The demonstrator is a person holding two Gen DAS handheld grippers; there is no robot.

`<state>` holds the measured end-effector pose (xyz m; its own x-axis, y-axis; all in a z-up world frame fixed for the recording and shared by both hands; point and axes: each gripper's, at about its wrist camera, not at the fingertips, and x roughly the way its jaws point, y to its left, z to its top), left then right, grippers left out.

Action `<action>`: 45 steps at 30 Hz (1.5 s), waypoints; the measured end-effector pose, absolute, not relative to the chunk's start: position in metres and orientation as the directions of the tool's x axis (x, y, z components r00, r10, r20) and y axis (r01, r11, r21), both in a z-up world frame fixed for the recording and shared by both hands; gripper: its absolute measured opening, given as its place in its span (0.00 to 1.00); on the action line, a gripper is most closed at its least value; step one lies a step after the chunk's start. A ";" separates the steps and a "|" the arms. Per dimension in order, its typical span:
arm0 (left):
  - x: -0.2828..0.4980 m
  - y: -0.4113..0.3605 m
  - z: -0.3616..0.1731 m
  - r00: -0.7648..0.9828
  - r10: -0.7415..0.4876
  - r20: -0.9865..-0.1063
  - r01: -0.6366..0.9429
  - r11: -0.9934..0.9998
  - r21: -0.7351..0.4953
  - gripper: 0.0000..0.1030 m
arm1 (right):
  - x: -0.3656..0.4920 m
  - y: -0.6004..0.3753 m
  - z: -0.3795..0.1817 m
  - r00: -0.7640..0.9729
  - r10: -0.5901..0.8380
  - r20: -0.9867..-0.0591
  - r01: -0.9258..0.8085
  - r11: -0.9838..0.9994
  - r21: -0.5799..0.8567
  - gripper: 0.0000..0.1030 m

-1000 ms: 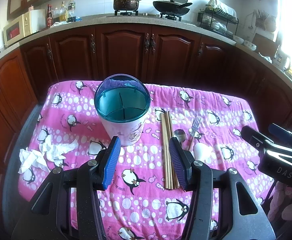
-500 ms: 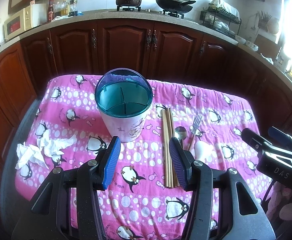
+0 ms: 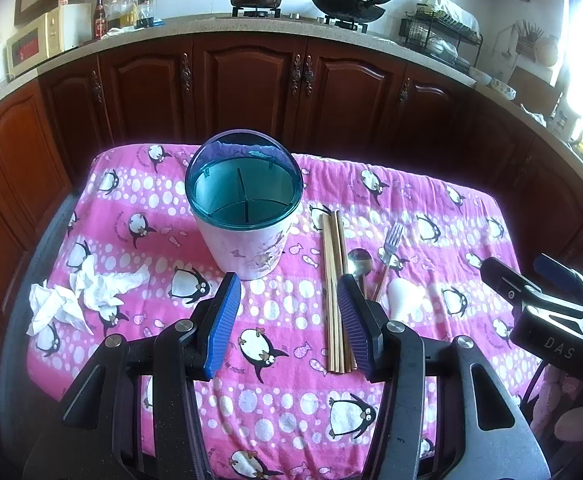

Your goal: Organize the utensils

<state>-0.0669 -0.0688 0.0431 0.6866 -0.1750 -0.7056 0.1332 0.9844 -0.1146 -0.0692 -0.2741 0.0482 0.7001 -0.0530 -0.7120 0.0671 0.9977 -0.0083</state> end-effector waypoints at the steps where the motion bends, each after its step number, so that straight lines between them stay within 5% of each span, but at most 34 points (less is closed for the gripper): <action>1: -0.066 -0.069 0.043 0.685 -0.177 -0.707 0.133 0.984 -0.118 0.48 | -0.069 -0.274 0.048 0.699 -0.054 -0.713 0.068 0.998 -0.009 0.96; 20: -0.047 -0.079 0.026 0.645 -0.227 -0.729 0.179 0.973 -0.144 0.48 | -0.055 -0.307 0.017 0.666 -0.048 -0.744 0.075 0.997 0.003 0.95; 31: -0.026 -0.102 -0.015 0.566 -0.270 -0.779 0.255 0.956 -0.147 0.47 | -0.040 -0.327 -0.018 0.616 -0.041 -0.787 0.073 0.997 0.006 0.84; 36: -0.012 -0.112 -0.039 0.529 -0.282 -0.801 0.268 0.950 -0.158 0.31 | -0.035 -0.327 -0.023 0.604 -0.022 -0.797 0.065 0.998 0.022 0.84; 45: 0.008 -0.129 -0.084 0.431 -0.278 -0.858 0.273 0.947 -0.170 0.17 | -0.027 -0.331 -0.032 0.578 -0.008 -0.816 0.064 0.997 0.036 0.84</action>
